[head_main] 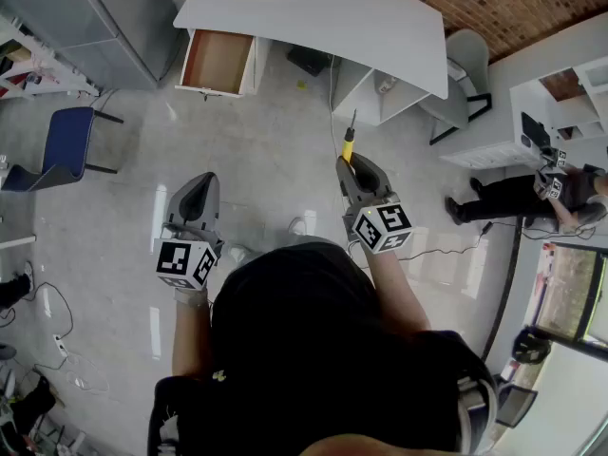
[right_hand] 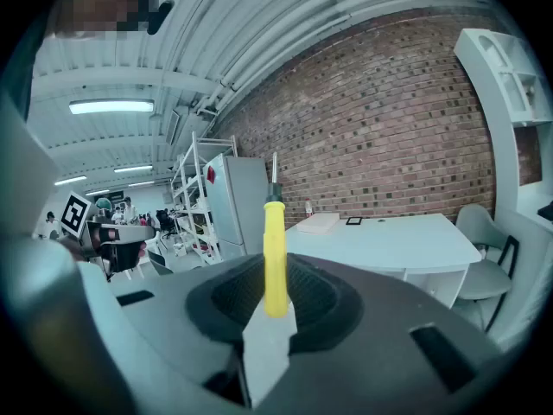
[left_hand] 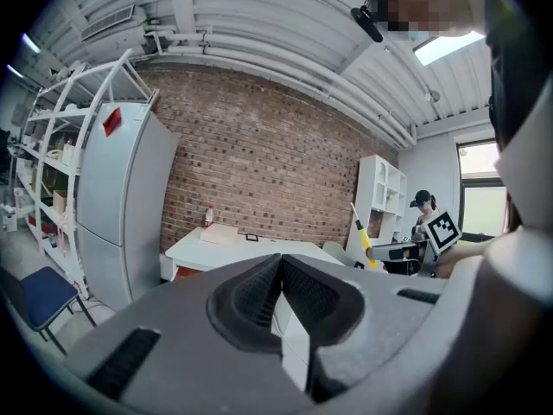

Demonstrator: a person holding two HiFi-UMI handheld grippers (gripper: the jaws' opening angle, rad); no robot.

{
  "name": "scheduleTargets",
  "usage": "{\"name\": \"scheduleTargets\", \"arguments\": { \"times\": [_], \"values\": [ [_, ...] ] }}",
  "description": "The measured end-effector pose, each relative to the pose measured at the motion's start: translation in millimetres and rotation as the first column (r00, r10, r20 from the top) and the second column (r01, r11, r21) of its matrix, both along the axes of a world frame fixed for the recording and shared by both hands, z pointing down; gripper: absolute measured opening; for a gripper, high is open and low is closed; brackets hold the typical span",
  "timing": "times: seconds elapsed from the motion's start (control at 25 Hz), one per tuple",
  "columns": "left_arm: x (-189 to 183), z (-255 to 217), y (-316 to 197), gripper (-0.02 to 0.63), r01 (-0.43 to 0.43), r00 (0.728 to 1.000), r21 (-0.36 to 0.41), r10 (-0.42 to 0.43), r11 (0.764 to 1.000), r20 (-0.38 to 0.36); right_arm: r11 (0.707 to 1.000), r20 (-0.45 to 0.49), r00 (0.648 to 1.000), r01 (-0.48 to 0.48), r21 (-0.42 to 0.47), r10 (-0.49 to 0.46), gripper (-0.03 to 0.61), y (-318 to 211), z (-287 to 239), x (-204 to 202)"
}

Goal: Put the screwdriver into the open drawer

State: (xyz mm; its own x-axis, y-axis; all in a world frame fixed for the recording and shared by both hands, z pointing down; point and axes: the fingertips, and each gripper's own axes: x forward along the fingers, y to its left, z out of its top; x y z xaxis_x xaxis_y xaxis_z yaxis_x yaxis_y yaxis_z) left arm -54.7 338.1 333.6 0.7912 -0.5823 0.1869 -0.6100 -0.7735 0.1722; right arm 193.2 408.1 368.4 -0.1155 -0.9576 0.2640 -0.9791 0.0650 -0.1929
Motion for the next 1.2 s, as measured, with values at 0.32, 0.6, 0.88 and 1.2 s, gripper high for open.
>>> {"name": "scheduleTargets", "arguments": {
  "times": [0.32,0.6,0.88,1.2],
  "values": [
    [77.2,-8.9,11.7,0.005,-0.018,1.0,0.011,0.018,1.0,0.005,1.0,0.005,1.0,-0.008,0.019,0.008,0.084,24.9,-4.3,67.4],
    [151.1,4.3,18.4,0.005,-0.059,0.998,-0.002,0.059,0.998,0.017,0.999,0.048,0.999,-0.022,0.048,0.02,0.084,36.4,2.3,120.6],
    [200.3,11.0,13.3,0.005,-0.078,0.996,-0.019,0.079,0.997,0.035,0.998,0.043,0.999,0.022,0.052,-0.025,0.084,27.2,4.7,142.2],
    [211.1,14.0,-41.2,0.005,-0.091,0.995,0.0,0.091,0.996,0.03,0.999,0.014,1.0,0.02,0.05,-0.021,0.084,-26.0,8.1,147.6]
  ]
}}
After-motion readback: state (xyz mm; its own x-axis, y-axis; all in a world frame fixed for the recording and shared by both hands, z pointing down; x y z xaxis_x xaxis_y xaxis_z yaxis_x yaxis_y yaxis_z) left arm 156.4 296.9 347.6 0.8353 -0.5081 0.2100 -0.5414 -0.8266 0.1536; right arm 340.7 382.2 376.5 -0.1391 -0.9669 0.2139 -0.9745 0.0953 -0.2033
